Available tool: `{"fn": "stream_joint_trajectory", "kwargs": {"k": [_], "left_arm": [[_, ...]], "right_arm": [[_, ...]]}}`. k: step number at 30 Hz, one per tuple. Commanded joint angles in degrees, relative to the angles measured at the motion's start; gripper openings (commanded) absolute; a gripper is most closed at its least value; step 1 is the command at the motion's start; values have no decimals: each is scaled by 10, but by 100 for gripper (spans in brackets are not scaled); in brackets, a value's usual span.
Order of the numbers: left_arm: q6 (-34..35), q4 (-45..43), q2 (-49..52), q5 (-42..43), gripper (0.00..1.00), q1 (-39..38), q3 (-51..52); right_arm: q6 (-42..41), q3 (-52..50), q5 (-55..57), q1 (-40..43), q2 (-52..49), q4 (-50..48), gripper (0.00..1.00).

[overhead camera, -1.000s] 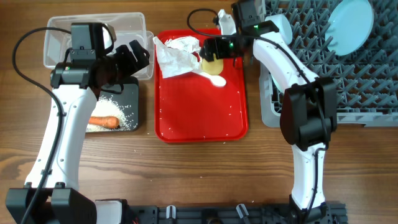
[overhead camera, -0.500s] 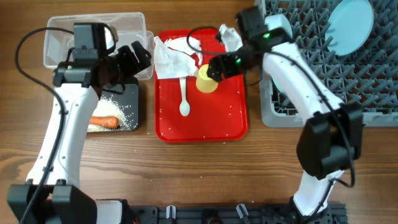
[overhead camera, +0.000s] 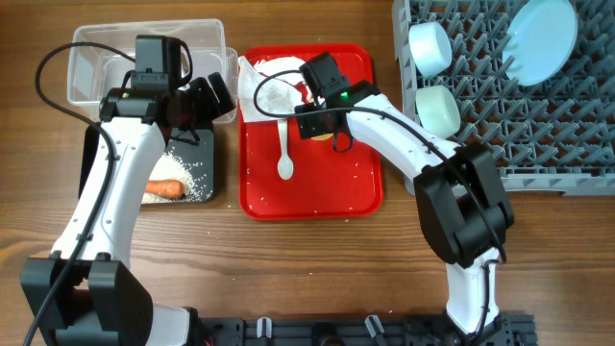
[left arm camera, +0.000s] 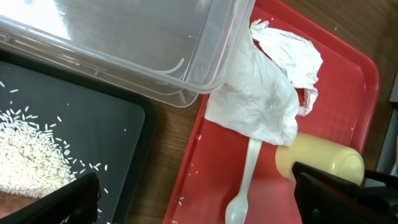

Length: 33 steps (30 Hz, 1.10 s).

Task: Sort waste into correct bins and load items into the dishwasher rack
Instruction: 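Carry the yellow cup to the rack and set it upright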

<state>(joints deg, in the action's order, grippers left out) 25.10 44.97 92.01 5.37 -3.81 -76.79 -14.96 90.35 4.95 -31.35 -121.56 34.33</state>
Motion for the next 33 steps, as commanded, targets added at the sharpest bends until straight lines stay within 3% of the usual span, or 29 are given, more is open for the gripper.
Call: {"fn": "stream_joint_trajectory", "kwargs": {"k": [1,7,10,15,25,29,33], "left_arm": [[-7,0,3,-16,100,-2,-7],[-7,1,3,-16,100,-2,-7],[-7,0,3,-16,100,-2,-7],[-7,0,3,-16,100,-2,-7],[-7,0,3,-16,100,-2,-7],[-7,0,3,-16,100,-2,-7],[-7,0,3,-16,100,-2,-7]], "right_arm": [[12,0,19,1,-9,-14,80],[20,5,28,1,-8,-41,80],[26,5,28,1,-8,-39,67],[25,5,28,2,3,-26,57],[24,5,26,47,228,98,57],[13,5,32,108,340,143,57],[-3,5,60,245,382,226,57]]}}
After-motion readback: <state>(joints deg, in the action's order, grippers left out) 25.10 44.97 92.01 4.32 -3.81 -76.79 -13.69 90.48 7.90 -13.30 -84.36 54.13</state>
